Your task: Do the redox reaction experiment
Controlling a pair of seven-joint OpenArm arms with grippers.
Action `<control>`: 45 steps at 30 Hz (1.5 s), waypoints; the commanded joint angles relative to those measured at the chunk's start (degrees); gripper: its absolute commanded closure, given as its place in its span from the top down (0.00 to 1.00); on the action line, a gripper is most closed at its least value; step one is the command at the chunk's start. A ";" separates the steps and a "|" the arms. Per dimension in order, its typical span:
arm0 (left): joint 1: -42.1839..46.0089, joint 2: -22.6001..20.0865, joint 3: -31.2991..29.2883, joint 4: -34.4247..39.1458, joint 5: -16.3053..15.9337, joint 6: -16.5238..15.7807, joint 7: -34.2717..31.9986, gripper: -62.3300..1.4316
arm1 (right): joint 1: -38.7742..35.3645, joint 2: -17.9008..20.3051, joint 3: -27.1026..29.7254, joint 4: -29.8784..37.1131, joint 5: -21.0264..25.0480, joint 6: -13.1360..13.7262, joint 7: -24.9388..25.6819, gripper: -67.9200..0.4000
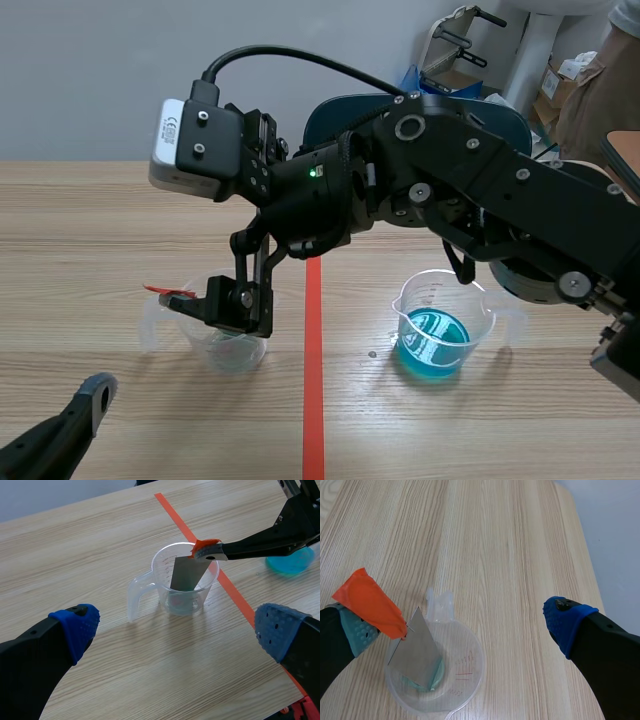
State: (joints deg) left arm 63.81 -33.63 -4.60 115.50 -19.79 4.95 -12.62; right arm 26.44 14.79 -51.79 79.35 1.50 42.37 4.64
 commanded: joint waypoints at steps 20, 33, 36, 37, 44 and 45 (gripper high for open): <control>-13.09 6.69 -0.15 1.46 10.69 -9.51 8.94 1.00 | -8.79 2.01 0.28 0.76 0.24 0.35 0.17 1.00; -18.29 12.59 -6.34 1.46 11.26 -18.25 11.87 1.00 | -20.37 19.85 4.74 17.81 12.33 -5.22 6.56 1.00; -18.29 12.81 -6.78 1.46 11.30 -18.29 12.11 1.00 | -25.03 23.45 9.92 21.55 16.76 -7.45 7.54 1.00; -18.29 12.81 -6.78 1.46 11.30 -18.32 12.09 1.00 | -26.84 24.46 12.09 22.62 18.25 -8.11 7.93 1.00; -18.27 12.79 -6.78 1.46 11.04 -18.25 12.04 1.00 | -40.46 27.61 31.43 27.43 26.43 -9.01 8.61 1.00; -18.27 12.79 -6.78 1.46 11.02 -18.21 12.07 1.00 | -42.38 27.58 34.38 27.69 27.26 -9.01 8.63 1.00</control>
State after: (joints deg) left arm 45.10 -21.12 -11.55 115.52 -8.10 -13.41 0.21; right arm -15.79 42.39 -17.82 106.78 27.92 33.45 12.23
